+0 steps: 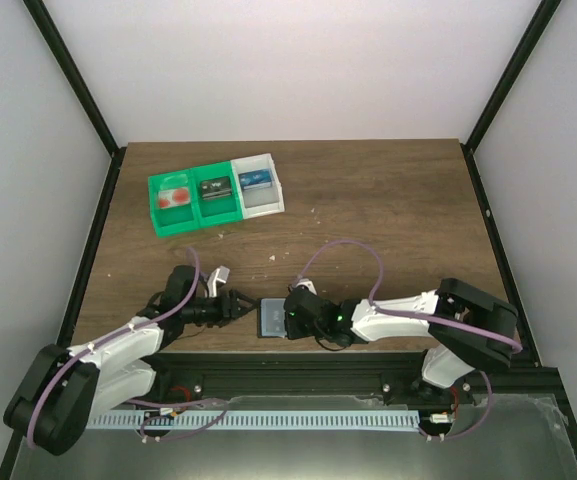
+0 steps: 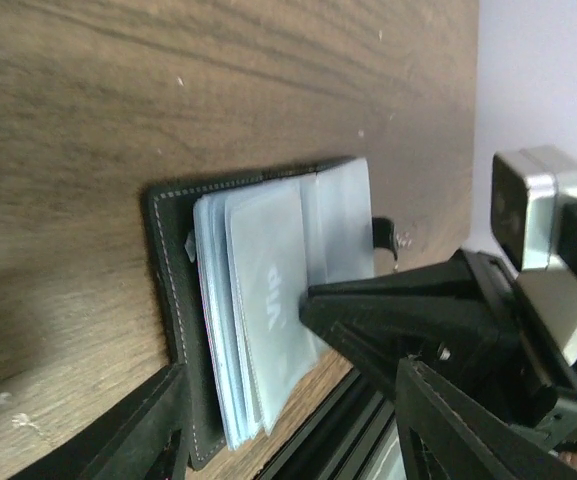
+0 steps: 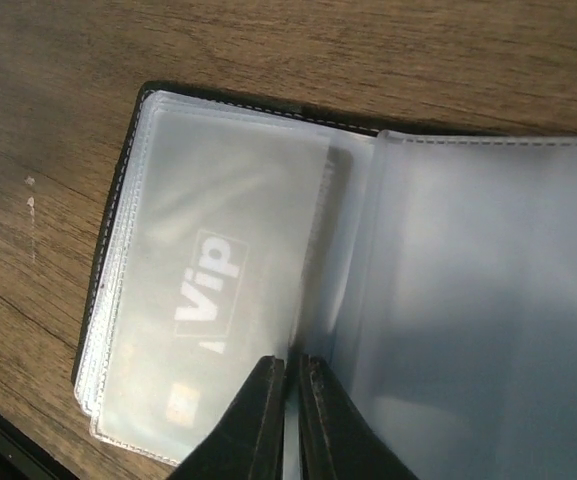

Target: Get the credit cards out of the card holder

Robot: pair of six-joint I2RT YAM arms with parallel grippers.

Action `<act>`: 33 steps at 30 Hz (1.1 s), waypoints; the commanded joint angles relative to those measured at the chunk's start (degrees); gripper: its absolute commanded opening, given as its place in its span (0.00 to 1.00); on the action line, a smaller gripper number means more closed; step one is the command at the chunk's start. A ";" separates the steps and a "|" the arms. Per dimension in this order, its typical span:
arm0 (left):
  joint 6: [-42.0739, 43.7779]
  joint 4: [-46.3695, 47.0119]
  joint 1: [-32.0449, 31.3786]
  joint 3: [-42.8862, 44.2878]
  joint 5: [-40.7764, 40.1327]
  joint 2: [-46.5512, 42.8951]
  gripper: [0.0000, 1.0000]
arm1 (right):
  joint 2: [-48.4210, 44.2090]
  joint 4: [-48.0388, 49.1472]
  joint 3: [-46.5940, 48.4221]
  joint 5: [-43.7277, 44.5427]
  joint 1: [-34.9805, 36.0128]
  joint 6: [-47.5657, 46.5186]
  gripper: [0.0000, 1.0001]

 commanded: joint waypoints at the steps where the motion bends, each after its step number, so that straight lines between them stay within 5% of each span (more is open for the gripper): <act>1: -1.18 4.47 -3.75 1.90 -1.18 3.00 0.59 | -1.97 4.02 -3.44 -0.65 -0.67 1.05 0.05; 33: -12.80 18.15 -10.22 4.39 -1.80 17.96 0.67 | -4.77 20.04 -14.44 -13.68 -6.63 6.13 0.01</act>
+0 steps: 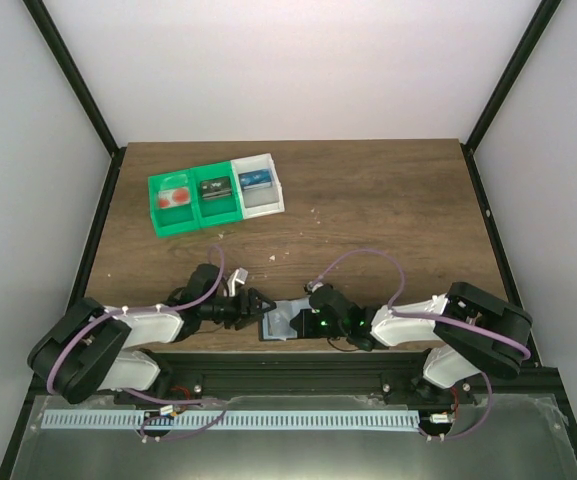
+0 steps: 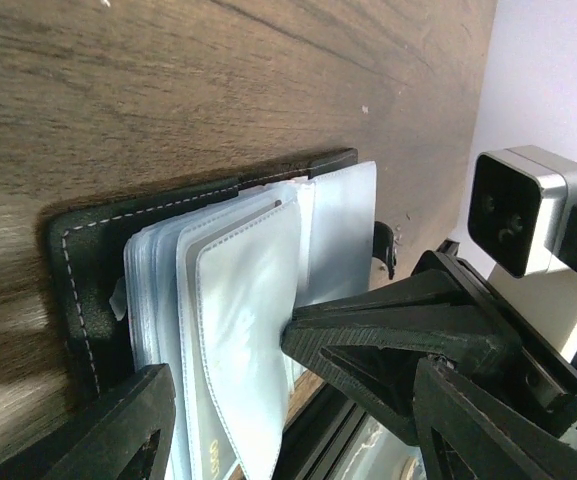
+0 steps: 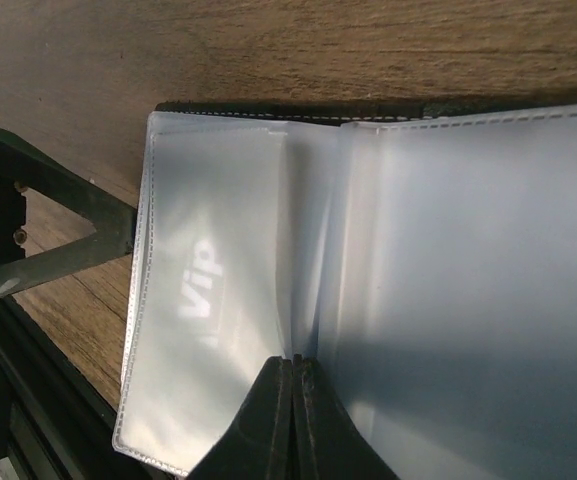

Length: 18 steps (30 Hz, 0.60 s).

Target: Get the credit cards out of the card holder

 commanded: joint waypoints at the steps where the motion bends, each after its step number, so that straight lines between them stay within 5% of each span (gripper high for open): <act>1: -1.01 3.35 -0.92 1.62 0.08 1.53 0.67 | -0.43 0.68 -1.26 -1.34 -0.55 1.12 0.01; 18: -0.52 -0.47 -2.10 3.25 -2.23 0.08 0.67 | 0.58 6.24 -4.99 -4.71 -2.63 3.10 0.01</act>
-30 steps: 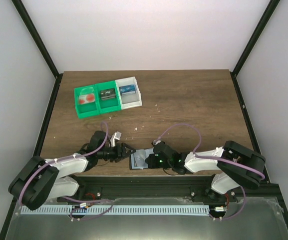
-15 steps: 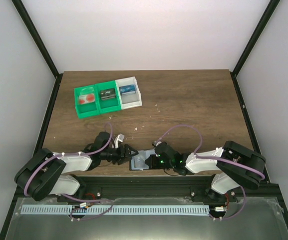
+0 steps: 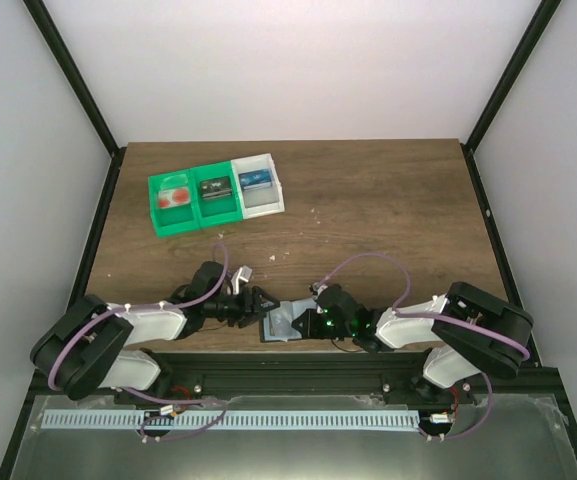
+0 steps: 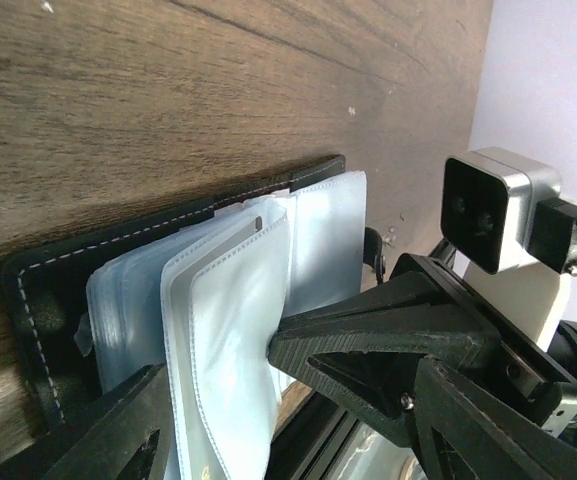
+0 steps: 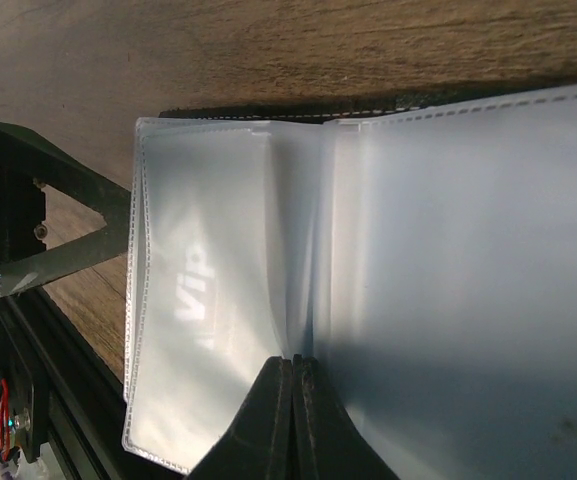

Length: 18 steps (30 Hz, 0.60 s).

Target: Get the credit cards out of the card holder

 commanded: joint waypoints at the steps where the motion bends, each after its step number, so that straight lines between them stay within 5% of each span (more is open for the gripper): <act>1: 0.77 -3.12 -0.36 1.60 -2.95 -3.87 0.67 | 0.59 -0.60 -0.88 -0.47 -0.44 0.51 0.01; 6: 2.54 -9.54 -0.38 3.34 -4.85 -7.62 0.71 | 0.59 -0.58 -1.01 -0.45 -0.41 0.53 0.00; 18: -2.49 3.65 -0.47 -1.44 0.11 -0.75 0.72 | 0.48 -0.46 -1.06 -0.48 -0.41 0.43 0.01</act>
